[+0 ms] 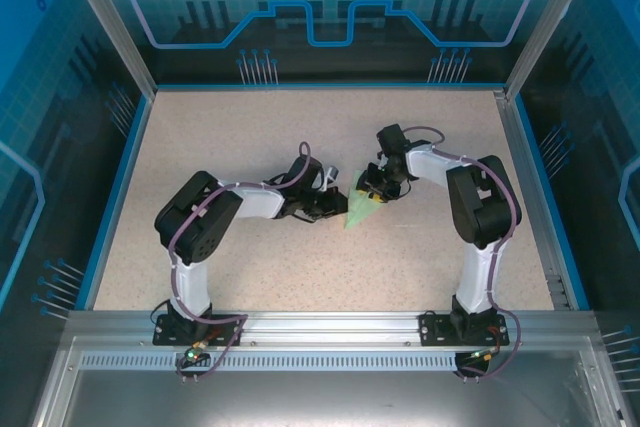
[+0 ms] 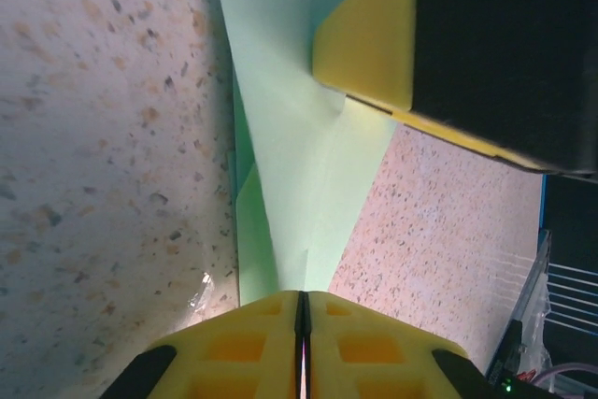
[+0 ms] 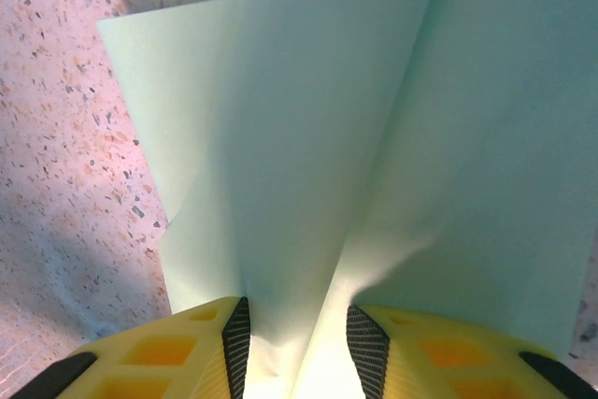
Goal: Fold a paper plane with a square sheet of paper (pick it up from the middle)
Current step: Fourth fold the wing at the center of the table.
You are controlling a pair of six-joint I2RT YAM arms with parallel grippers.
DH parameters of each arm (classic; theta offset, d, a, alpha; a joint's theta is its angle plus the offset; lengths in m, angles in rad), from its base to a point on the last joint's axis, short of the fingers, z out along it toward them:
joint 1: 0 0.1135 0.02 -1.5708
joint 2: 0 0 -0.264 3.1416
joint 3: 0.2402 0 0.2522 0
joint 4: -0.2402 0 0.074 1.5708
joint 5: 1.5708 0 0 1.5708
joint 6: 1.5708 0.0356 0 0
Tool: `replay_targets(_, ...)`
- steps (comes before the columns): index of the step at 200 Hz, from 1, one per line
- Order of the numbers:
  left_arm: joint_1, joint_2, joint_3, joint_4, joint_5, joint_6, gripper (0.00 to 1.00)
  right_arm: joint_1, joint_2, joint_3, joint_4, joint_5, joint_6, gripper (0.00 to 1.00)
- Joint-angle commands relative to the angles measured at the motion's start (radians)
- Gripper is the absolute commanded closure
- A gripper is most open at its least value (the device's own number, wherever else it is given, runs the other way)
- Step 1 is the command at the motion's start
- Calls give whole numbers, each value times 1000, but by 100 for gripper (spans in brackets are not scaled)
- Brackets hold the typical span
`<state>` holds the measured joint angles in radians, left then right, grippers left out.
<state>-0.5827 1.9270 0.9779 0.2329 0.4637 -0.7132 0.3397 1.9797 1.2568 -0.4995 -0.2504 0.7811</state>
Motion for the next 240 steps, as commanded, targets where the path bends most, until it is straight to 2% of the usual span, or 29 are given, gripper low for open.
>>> replay_targets(1,9,-36,-16,42,-11,-31,89,12,114,-47,-82,92,-13,61)
replay_targets(64,9,-15,4,80,33,-47,88,13,123,-46,-90,106,3,63)
replay_targets(178,-10,93,115,34,80,-24,88,12,120,-68,-71,100,38,67)
replay_targets(240,-11,122,157,-76,7,36,89,12,123,-69,-80,106,44,67)
